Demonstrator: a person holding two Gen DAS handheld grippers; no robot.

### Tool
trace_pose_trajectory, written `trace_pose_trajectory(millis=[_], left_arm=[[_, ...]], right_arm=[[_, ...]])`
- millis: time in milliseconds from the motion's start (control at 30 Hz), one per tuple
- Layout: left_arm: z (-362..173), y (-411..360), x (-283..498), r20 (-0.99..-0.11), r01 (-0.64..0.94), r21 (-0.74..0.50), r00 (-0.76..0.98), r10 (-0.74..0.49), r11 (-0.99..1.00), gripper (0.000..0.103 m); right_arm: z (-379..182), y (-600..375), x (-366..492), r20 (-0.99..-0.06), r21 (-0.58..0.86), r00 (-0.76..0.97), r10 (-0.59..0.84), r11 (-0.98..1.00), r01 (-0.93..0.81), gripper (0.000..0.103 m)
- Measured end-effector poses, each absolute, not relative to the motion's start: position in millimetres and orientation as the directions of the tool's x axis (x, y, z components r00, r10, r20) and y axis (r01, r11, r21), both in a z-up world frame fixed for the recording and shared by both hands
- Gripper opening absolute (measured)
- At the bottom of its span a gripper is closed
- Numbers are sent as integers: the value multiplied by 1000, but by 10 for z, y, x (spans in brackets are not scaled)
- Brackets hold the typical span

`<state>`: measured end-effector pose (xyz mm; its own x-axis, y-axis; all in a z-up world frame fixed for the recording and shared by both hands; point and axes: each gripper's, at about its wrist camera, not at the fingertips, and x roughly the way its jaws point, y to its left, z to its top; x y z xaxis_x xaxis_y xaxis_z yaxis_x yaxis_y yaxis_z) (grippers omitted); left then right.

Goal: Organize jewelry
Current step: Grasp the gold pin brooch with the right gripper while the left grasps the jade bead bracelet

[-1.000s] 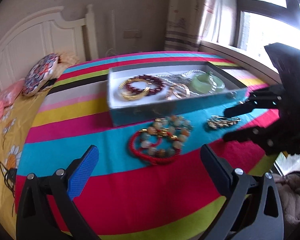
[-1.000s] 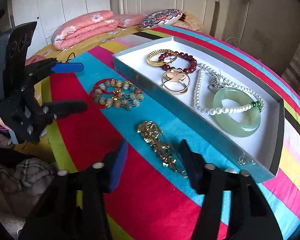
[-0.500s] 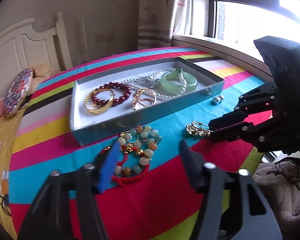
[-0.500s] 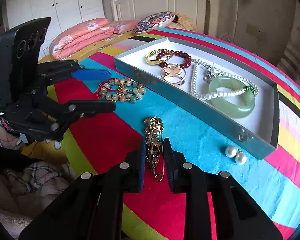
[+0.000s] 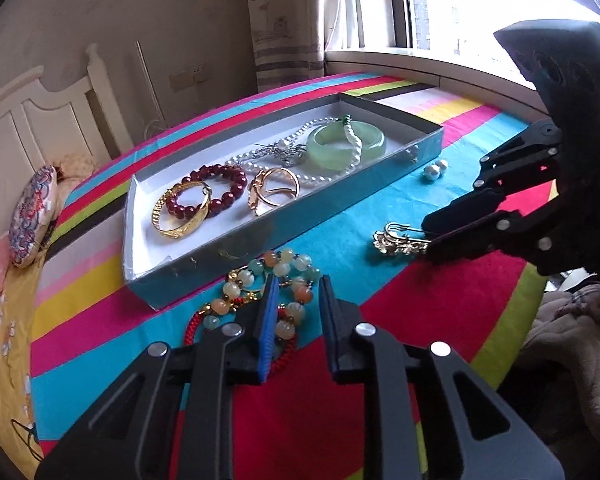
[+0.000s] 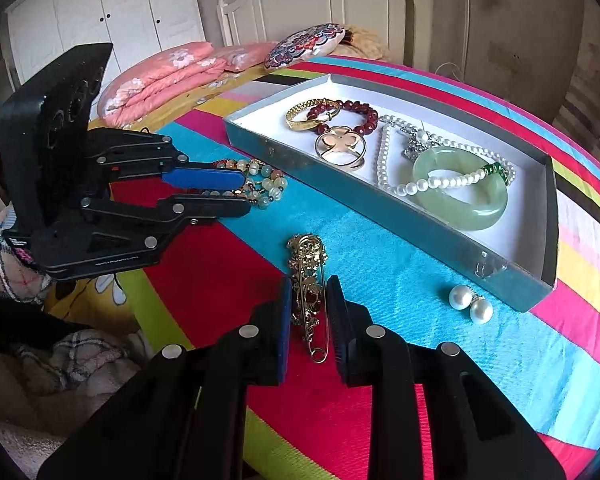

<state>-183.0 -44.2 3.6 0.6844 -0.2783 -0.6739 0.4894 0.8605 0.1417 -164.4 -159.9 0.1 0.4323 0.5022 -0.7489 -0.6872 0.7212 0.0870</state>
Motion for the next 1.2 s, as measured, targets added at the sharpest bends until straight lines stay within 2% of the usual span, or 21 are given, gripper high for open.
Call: trace_pose_trajectory(millis=[67, 133, 300, 533, 1200], left_arm=[[22, -450, -1815, -685, 501, 141, 672, -281, 854, 12], [14, -457, -1817, -681, 496, 156, 680, -271, 854, 9], [54, -392, -1809, -671, 487, 108, 679, -298, 867, 9], [329, -115, -1822, -598, 443, -24, 712, -368, 896, 9], [904, -103, -1963, -496, 432, 45, 792, -355, 901, 9]], right_arm=[[1, -1597, -1640, -747, 90, 433, 505, 722, -686, 25], [-1, -1583, -1648, -745, 82, 440, 501, 724, -685, 25], [-3, -1538, -1710, -739, 31, 471, 481, 723, -690, 23], [14, -1671, -1682, -699, 198, 413, 583, 714, -672, 23], [402, -1831, -1718, -628, 149, 526, 574, 752, -642, 23]])
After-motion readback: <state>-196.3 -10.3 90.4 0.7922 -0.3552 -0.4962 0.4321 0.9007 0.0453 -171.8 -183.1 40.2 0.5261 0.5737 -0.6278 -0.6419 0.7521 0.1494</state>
